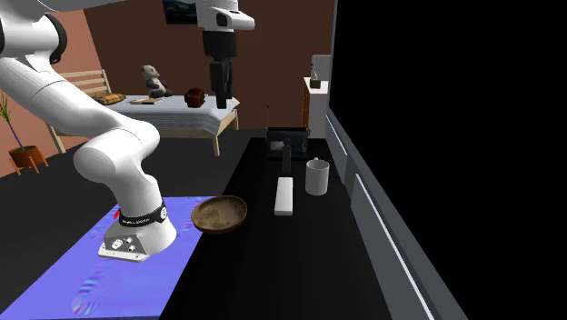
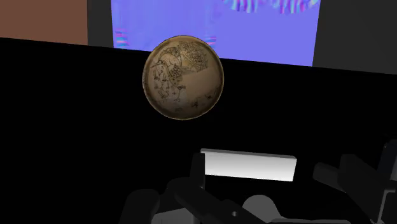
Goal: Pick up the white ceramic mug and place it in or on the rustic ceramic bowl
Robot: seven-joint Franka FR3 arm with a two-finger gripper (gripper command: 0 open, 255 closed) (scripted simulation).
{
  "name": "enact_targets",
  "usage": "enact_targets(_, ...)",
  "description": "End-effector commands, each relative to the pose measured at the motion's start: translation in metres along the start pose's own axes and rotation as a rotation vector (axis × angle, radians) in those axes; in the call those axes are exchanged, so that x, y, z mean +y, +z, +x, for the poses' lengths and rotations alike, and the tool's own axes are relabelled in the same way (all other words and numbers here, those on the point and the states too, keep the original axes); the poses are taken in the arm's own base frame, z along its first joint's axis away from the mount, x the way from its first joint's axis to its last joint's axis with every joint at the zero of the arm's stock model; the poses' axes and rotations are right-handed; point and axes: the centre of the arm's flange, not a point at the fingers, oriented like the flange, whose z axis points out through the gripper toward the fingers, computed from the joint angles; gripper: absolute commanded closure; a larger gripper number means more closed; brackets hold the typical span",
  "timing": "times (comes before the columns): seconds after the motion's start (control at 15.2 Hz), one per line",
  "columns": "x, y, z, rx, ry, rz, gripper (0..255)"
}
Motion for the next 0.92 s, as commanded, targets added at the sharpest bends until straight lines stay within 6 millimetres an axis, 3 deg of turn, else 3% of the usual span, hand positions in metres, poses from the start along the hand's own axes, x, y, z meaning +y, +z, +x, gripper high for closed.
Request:
enact_targets(0.0, 0.0, 0.0, 0.0, 0.0, 0.0, 0.0, 0)
enact_targets(0.86, -0.016, 0.11, 0.117, 0.096, -0.074, -0.011, 0)
